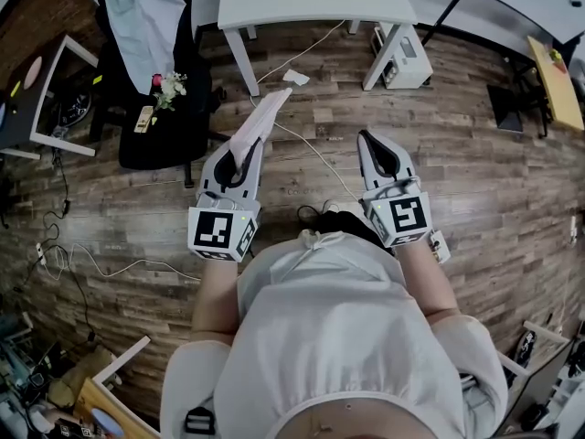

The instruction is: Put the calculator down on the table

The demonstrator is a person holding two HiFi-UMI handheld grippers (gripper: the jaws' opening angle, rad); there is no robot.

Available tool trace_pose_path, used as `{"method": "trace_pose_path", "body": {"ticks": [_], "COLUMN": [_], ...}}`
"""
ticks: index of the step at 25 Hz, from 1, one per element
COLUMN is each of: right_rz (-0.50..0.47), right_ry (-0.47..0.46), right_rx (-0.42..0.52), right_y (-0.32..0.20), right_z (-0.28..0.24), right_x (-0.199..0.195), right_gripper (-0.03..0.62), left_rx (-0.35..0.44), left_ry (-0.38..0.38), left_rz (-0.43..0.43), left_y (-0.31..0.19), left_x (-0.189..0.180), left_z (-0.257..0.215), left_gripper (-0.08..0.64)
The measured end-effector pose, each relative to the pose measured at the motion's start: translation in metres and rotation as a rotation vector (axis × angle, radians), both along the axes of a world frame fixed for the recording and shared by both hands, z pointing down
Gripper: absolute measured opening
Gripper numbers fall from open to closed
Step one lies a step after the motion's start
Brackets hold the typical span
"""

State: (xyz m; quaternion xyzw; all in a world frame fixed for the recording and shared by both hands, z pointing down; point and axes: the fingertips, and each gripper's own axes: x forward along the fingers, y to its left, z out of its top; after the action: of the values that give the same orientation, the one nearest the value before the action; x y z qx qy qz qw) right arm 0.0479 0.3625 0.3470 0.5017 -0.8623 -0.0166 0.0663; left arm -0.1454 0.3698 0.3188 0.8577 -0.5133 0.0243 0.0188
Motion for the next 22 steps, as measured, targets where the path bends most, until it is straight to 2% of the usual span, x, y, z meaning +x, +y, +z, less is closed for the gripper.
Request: {"method": "trace_pose_path", "body": {"ticks": [5, 12, 16, 22], "right_rz": [-0.004, -0.045, -0.084, -0.133], "right_ry": [-0.002, -0.006, -0.011, 0.011], "right_rx": [-0.026, -0.047, -0.052, -0.046], "right_y": [-0.023, -0.086, -0.137, -0.236], "right_z": [0.007, 0.020, 0.025, 0.020], "right_x": [-0.002, -0.003, 0.003, 0.026], "right_gripper": [0.005, 0.005, 0.006, 0.006], "left_rx": [-0.019, -0.024, -0.023, -0.028], "left_ry": [0.011, 0.011, 0.004, 0.008], "left_rz": [-0.024, -0.086, -0.121, -0.156], "left_y": [-0.016, -0.064, -0.109, -0.202], "left_x": [-0.011, -0.018, -0.010, 0.018], "left_z": [0.007, 0.013, 0.014, 0.009], "left_gripper": [0.087, 0.087, 0.087, 0.087]}}
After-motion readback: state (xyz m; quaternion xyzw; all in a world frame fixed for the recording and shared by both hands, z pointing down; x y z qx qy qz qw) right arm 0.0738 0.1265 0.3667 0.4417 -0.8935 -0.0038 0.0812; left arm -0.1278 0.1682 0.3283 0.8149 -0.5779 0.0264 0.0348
